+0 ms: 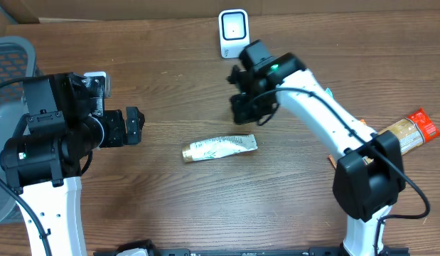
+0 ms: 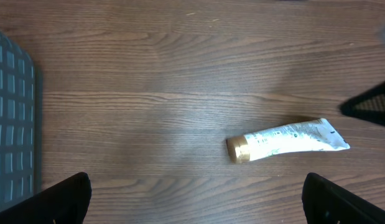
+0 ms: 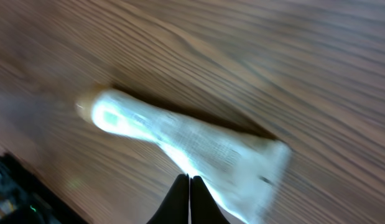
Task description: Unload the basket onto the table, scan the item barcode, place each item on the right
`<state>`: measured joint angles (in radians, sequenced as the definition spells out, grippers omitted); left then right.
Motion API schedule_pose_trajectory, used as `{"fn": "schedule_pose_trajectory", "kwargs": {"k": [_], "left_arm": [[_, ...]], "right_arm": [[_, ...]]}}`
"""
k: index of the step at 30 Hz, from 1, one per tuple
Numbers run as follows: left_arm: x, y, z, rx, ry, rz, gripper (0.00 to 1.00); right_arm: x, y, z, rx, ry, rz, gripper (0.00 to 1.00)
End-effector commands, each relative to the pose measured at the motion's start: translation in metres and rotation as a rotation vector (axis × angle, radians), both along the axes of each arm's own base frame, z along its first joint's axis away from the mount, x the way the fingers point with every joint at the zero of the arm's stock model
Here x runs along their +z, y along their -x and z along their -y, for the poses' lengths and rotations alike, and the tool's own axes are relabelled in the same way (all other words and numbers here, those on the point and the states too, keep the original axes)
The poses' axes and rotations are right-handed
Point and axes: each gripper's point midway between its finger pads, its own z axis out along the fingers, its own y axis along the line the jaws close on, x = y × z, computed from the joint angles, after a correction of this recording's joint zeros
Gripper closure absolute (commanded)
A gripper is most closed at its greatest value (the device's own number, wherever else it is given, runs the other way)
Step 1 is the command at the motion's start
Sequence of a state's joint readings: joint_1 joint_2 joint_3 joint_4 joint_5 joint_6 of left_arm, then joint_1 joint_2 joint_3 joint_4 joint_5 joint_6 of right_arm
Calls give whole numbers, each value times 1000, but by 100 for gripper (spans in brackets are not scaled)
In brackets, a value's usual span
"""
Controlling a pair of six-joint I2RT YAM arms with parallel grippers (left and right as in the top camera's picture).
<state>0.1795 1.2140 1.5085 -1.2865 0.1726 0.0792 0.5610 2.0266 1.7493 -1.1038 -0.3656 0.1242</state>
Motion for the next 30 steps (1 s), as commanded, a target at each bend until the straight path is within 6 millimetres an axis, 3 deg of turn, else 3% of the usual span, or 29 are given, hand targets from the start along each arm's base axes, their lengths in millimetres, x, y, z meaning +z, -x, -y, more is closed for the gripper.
{"fn": "schedule_pose_trajectory", "kwargs": {"k": [1, 7, 18, 26, 30], "left_arm": [[6, -2, 0, -10, 0, 19, 0], [6, -3, 0, -10, 0, 19, 1], [6, -3, 0, -10, -1, 19, 0], [6, -3, 0, -10, 0, 19, 0], [6, -3, 0, -10, 0, 19, 0]], "right_arm": [[-6, 14, -21, -106, 16, -25, 96], [-34, 18, -30, -282, 88, 2, 96], [-68, 33, -23, -356, 107, -66, 96], [-84, 61, -22, -374, 95, -211, 96], [-84, 63, -25, -348, 78, -211, 96]]}}
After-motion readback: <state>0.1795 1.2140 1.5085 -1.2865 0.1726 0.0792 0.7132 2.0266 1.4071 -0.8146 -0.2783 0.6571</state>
